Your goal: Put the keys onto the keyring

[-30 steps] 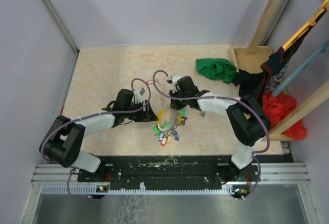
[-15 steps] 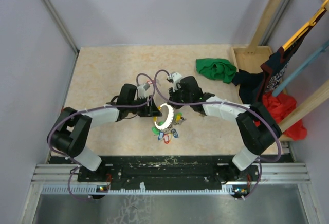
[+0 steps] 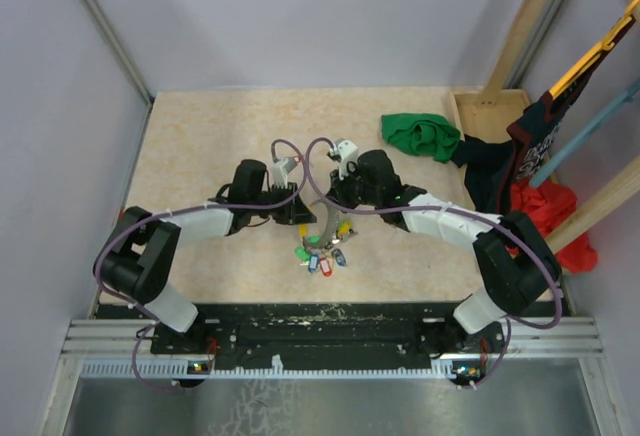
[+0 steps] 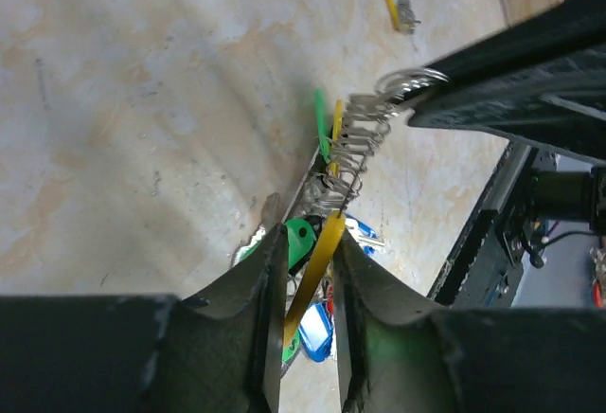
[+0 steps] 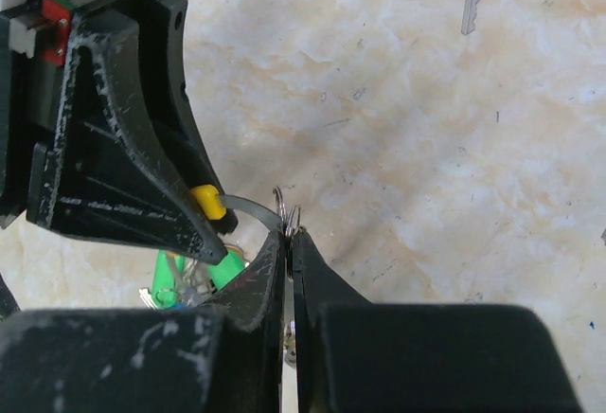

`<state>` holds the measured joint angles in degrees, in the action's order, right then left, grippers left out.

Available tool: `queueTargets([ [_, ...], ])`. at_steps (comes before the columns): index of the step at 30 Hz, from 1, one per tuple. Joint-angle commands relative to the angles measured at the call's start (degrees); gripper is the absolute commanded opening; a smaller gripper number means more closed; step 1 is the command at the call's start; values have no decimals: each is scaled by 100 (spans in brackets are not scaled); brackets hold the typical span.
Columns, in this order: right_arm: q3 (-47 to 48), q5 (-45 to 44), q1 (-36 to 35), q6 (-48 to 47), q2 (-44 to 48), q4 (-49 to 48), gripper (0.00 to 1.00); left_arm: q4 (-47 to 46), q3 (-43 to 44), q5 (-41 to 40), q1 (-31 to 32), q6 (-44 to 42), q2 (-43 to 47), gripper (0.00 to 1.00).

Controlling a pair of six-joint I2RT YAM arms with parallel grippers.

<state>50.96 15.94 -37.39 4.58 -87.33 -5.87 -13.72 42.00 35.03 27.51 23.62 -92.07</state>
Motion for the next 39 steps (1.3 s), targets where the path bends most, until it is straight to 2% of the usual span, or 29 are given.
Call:
queueTargets([
  [1,-84,244,-62,-69,411,-556,0,-164,-23,191,7,-315,278,22],
  [3,-163,277,-58,-92,532,-613,1,91,65,117,13,-572,444,12],
  [6,-313,286,-58,-146,780,-696,13,753,275,-243,30,-995,738,1],
  [13,-774,51,-58,-257,1535,-1159,36,2558,954,-1251,208,-2065,1401,1],
  [21,-1322,-235,-58,-462,1815,-1837,52,4651,2413,-2248,539,-3215,1441,0],
  [22,-1389,-136,-60,-507,1812,-2005,57,5001,2746,-2389,569,-3399,1429,0],
  [25,-1530,164,-59,-675,1784,-2290,61,5189,2992,-2490,580,-3561,1460,0],
  [30,-2010,342,-63,-665,1684,-3344,66,5531,3393,-2395,627,-3784,1386,0],
  [39,-2396,928,-106,-810,945,-5375,63,6267,4015,-2572,872,-3792,1029,0],
])
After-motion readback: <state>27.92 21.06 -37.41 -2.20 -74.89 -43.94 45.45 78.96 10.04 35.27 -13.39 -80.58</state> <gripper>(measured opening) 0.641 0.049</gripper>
